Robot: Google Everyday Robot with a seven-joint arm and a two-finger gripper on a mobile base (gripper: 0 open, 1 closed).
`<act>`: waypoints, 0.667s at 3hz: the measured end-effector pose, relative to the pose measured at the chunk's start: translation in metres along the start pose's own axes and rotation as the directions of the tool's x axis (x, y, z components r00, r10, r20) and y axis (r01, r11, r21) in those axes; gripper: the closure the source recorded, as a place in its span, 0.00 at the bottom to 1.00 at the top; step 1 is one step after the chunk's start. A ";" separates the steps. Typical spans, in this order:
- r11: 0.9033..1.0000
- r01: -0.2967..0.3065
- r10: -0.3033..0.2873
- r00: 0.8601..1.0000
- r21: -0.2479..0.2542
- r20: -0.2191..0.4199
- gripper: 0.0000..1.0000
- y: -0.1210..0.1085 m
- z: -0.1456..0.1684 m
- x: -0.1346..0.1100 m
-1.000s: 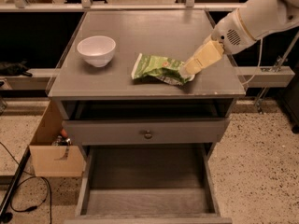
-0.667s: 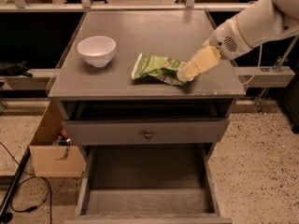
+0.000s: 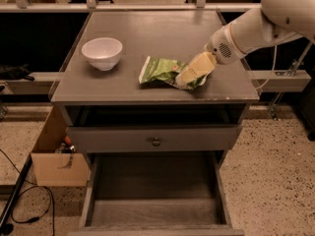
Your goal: Place green jalapeno chip bag into middle drawer
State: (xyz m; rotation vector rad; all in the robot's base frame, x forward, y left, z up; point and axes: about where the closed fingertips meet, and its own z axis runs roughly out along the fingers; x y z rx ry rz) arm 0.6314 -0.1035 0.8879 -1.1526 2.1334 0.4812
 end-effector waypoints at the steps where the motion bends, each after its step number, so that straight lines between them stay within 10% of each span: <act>1: 1.000 -0.014 0.014 0.999 -0.010 -0.034 0.00 -0.026 0.050 0.007; 2: 1.000 -0.015 0.015 0.999 -0.012 -0.035 0.00 -0.026 0.052 0.008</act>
Offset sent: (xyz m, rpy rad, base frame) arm 0.0571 0.0143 -0.0674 -0.0189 0.0550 -0.0131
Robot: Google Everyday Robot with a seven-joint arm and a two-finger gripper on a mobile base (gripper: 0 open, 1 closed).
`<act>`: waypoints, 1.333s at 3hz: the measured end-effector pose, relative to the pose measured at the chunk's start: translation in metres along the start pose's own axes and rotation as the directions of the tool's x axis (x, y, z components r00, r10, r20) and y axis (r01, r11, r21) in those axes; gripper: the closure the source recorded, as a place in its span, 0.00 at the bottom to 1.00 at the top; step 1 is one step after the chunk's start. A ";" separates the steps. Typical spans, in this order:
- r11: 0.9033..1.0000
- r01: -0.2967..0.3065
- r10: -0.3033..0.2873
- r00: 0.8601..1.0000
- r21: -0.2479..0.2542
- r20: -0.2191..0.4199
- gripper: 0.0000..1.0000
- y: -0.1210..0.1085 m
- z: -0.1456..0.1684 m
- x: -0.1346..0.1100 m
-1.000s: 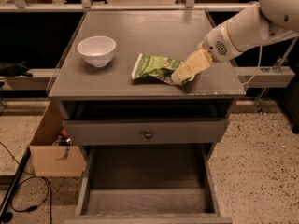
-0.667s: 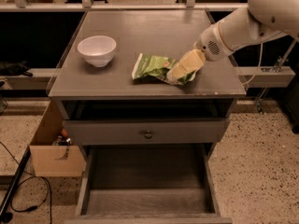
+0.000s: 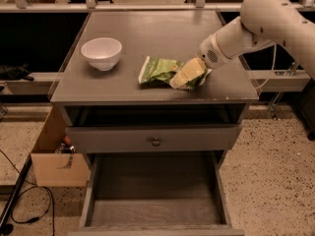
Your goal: Place green jalapeno chip bag into middle drawer
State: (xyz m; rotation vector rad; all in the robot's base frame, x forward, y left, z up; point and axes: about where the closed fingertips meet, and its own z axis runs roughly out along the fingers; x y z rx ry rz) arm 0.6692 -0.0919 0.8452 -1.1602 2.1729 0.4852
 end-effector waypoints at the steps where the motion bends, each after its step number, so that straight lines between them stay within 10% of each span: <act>1: 1.000 0.000 0.000 1.000 0.000 0.000 0.16 0.000 0.000 0.000; 4: 1.000 0.000 0.000 1.000 0.000 0.000 0.85 0.000 0.000 0.000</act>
Offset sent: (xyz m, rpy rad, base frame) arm 0.0000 0.0000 0.0000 0.0000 0.0000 0.0000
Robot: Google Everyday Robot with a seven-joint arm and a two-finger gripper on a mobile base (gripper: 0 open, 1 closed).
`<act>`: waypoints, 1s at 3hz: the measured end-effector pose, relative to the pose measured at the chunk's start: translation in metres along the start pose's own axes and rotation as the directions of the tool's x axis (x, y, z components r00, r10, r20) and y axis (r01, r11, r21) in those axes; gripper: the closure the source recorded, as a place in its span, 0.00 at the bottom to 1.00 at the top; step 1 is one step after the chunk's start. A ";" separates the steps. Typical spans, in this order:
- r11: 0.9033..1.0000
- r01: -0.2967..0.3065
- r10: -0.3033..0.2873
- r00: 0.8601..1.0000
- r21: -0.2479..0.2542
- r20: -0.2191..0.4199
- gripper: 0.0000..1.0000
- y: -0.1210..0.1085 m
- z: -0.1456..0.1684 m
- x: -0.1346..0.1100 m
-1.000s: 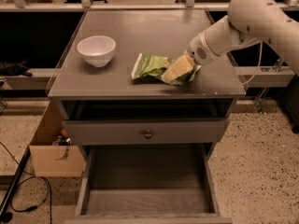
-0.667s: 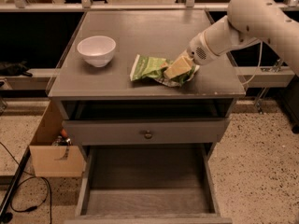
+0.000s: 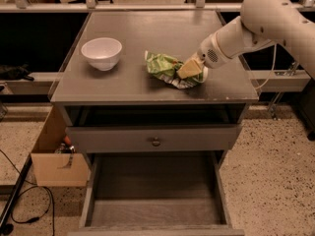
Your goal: Place green jalapeno chip bag into middle drawer
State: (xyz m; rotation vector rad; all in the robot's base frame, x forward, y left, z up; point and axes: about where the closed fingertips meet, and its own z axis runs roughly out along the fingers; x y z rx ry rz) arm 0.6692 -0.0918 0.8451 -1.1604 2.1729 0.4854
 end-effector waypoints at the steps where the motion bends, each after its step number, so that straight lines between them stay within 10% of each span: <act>1: 1.000 0.000 0.000 1.000 0.000 0.000 1.00 0.000 0.000 0.000; 3: 1.000 -0.006 0.006 1.000 -0.007 -0.019 1.00 0.004 -0.011 0.004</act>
Offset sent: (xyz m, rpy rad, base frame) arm 0.0000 0.0000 0.0000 0.0000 0.0000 0.0001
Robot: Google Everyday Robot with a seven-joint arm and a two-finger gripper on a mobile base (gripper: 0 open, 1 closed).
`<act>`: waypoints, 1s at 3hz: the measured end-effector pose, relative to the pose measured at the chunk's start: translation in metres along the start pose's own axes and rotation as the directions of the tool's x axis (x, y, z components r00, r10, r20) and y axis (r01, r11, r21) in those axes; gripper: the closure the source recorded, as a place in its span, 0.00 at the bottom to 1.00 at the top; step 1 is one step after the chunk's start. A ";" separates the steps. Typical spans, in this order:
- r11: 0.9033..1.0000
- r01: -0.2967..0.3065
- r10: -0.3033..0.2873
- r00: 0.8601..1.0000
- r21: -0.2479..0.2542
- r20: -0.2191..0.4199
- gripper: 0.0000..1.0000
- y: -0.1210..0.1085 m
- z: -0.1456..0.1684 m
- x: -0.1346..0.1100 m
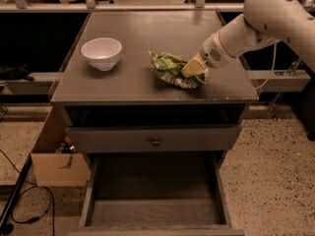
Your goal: Place green jalapeno chip bag into middle drawer
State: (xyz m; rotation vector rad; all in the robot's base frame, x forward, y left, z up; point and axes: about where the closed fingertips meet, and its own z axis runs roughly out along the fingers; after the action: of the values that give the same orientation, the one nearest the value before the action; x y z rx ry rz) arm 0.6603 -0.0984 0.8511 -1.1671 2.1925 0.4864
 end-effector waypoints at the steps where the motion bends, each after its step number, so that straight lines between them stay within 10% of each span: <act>1: 1.000 -0.026 0.027 1.000 0.008 -0.009 1.00 0.006 -0.038 0.014; 3: 0.997 -0.054 0.054 0.999 0.055 0.003 1.00 0.066 -0.137 0.072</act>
Offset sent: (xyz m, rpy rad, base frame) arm -0.1250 -0.1039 0.0787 -0.0269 -0.0150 -0.0848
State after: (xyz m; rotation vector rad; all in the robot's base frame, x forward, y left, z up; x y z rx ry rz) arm 0.5277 -0.1849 0.9092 -1.0799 2.2271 0.4462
